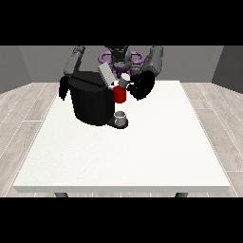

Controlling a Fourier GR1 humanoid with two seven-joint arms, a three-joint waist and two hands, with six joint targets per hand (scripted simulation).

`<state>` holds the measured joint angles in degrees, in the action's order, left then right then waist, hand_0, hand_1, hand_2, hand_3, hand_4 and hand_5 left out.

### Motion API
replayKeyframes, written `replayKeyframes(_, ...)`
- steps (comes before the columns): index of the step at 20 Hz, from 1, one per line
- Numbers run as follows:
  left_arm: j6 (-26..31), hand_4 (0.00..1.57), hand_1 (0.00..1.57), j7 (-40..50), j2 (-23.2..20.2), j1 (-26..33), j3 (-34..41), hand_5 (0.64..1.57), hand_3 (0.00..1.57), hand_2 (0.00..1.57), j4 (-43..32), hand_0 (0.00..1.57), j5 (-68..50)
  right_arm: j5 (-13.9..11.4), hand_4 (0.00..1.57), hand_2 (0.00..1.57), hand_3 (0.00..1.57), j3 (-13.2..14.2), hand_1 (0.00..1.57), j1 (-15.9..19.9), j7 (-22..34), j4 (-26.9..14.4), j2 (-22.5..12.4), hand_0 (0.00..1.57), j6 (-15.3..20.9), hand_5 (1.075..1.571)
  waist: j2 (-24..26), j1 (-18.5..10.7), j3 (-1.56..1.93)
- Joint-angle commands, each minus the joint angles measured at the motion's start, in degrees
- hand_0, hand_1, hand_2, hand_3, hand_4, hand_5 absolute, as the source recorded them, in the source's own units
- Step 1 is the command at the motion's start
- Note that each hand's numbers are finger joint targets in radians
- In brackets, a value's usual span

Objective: Insert the coffee pod into the coffee machine and close the lid

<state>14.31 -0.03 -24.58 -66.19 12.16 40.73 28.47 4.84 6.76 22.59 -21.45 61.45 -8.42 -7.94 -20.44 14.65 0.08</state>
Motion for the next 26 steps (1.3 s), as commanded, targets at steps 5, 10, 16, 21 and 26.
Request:
replayKeyframes(5, -4.68, 0.59, 1.39, 1.79, 2.68, -2.61, -0.95, 1.571, 1.39, 1.43, 1.06, 1.39, 1.38, -0.24, 0.27, 0.00, 0.00, 1.87, 0.00, 3.24, -1.03, -5.30, -0.99, 0.00, 0.94, 1.571, -1.39, -0.58, -0.04)
replayKeyframes(10, -4.52, 0.55, 1.37, 0.79, 1.39, -3.01, 0.99, 1.571, 1.26, 1.38, -1.64, 1.37, 0.24, -1.79, 0.24, 0.00, 0.00, -0.82, 0.00, 4.68, 2.38, -2.38, 2.31, 0.00, 4.09, 1.571, -1.24, 1.24, -0.08)
replayKeyframes(16, -0.78, 0.00, 0.00, -7.44, 9.58, 6.97, 0.24, 1.571, 0.00, 0.00, 4.49, 0.00, -5.37, 3.19, 0.35, 0.00, 0.00, 6.14, 0.00, -1.41, -5.07, -11.51, -2.98, 0.00, -2.52, 1.571, 3.86, -7.28, -0.03)
replayKeyframes(21, 1.89, 0.00, 0.00, -10.12, 16.40, 17.27, 0.98, 1.571, 0.00, 0.00, 6.33, 0.00, -10.66, 3.24, 0.24, 0.00, 0.00, 7.39, 0.00, -8.30, -5.92, -15.11, -3.54, 0.00, -2.57, 1.571, 14.02, -14.09, -0.06)
replayKeyframes(26, 3.89, 0.14, 0.00, -16.10, 22.08, 29.24, 1.86, 1.571, 0.00, 0.00, 7.64, 0.00, -15.44, 3.85, 0.27, 0.00, 0.00, 8.48, 0.00, -14.28, -7.39, -15.86, -4.79, 0.00, -4.05, 1.571, 22.37, -17.51, -0.08)
